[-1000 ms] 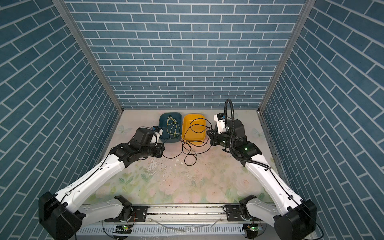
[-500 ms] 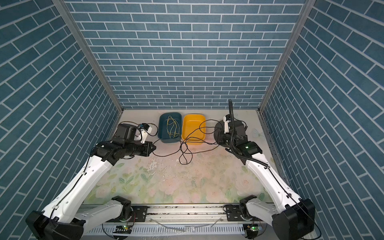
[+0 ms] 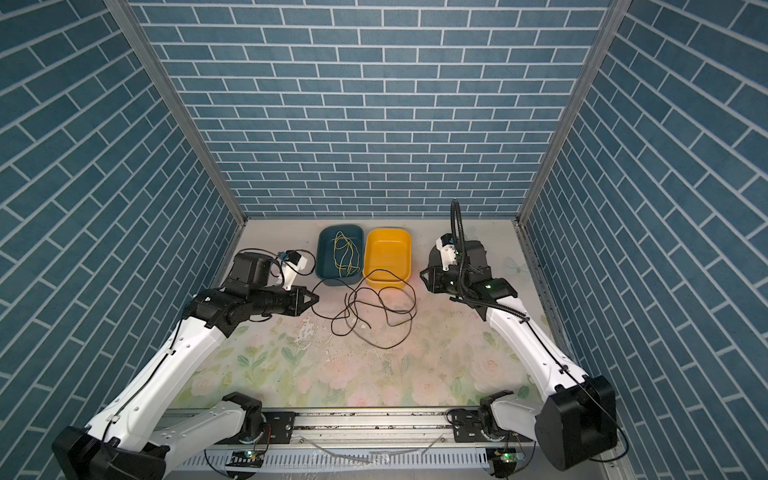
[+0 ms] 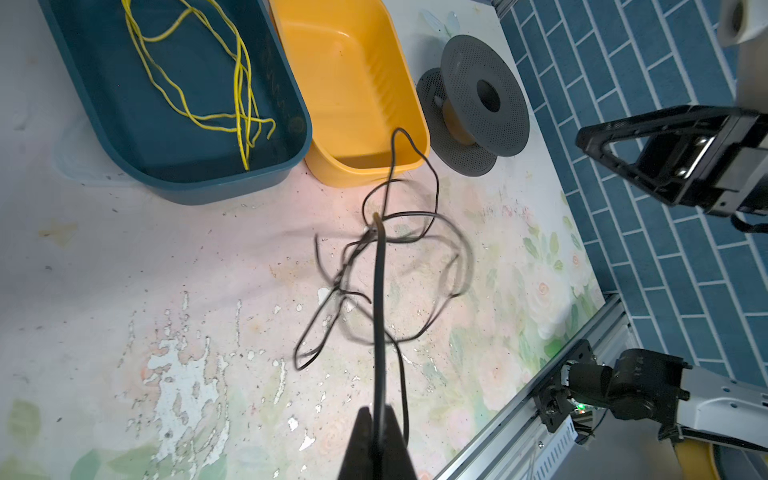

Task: Wrap the cables

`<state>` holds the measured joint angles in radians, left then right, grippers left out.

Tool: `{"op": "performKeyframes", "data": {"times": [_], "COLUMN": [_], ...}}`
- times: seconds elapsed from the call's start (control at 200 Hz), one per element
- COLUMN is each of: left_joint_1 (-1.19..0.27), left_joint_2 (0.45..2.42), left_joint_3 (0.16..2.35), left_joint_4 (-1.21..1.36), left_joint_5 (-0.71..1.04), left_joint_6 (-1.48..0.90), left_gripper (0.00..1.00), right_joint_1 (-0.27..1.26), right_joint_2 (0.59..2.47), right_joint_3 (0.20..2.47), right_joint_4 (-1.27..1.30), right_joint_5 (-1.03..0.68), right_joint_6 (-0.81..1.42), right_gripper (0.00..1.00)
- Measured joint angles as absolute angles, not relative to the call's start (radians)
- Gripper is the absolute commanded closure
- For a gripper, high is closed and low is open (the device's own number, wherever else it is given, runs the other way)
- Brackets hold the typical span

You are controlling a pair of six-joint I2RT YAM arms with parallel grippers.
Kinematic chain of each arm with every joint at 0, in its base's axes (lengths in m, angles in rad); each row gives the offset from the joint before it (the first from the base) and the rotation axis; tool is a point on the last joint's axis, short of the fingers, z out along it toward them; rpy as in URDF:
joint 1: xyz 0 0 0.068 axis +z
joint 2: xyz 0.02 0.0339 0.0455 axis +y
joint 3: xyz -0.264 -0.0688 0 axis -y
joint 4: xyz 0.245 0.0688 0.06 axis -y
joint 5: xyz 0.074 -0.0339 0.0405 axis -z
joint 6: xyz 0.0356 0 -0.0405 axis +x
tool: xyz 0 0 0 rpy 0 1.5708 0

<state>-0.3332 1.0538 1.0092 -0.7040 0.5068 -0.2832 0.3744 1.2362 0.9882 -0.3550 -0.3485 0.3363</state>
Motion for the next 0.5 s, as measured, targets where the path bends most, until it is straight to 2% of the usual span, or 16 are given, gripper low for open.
{"op": "performKeyframes", "data": {"times": [0.07,0.18,0.31,0.5], "left_joint_1": [-0.333,-0.333,-0.333,-0.333], "left_joint_2": [1.056,1.056,1.056,1.056], "left_joint_3": [0.993,0.988,0.988,0.991], "left_joint_4": [-0.679,-0.646,-0.615,-0.584], "left_joint_5": [0.519,0.537,0.553,0.575], "left_joint_6": [-0.305,-0.332,-0.355,-0.404], "left_gripper": [1.00,1.00,1.00,1.00], "right_joint_1": [0.375,0.380,0.418,0.526], "right_joint_2": [1.247,1.247,1.247,1.284], "right_joint_3": [0.981,0.969,0.966,0.965], "right_joint_4": [-0.350,-0.323,-0.294,-0.232], "right_joint_5": [-0.385,-0.442,-0.484,-0.516], "right_joint_6": [0.332,0.334,0.333,0.327], "right_gripper": [0.27,0.25,0.25,0.32]}}
